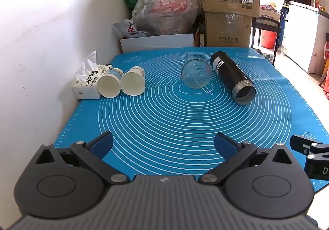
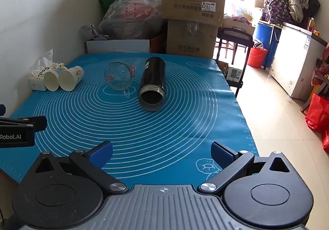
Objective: Flip cup upside down
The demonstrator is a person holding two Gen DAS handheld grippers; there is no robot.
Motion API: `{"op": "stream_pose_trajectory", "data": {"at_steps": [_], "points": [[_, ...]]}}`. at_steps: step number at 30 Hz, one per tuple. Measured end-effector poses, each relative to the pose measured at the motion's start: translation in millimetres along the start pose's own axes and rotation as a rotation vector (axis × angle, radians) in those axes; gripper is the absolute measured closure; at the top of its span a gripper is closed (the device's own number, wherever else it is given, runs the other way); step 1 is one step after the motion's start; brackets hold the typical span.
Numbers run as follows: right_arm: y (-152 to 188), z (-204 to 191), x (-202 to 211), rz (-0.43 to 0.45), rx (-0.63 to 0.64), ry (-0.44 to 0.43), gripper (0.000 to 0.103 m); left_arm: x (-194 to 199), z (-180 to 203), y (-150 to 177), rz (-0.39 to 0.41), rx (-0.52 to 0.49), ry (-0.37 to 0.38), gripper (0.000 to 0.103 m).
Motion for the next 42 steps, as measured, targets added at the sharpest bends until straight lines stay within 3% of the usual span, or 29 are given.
{"op": "stream_pose_trajectory", "data": {"at_steps": [42], "points": [[1.3, -2.9, -3.7, -0.008, 0.01, 0.007, 0.0, 1.0, 2.0, -0.5, 0.004, -0.005, 0.004, 0.0]]}}
Point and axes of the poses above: each gripper's, at about its wrist camera, not at the fingertips, and x roughly against the way its jaws point, z to its right, y to its underside, the point moved 1 cm from there along -x, roughly the way its jaws point, and after that the axes turned 12 degrees about -z, right-handed, at the moved point
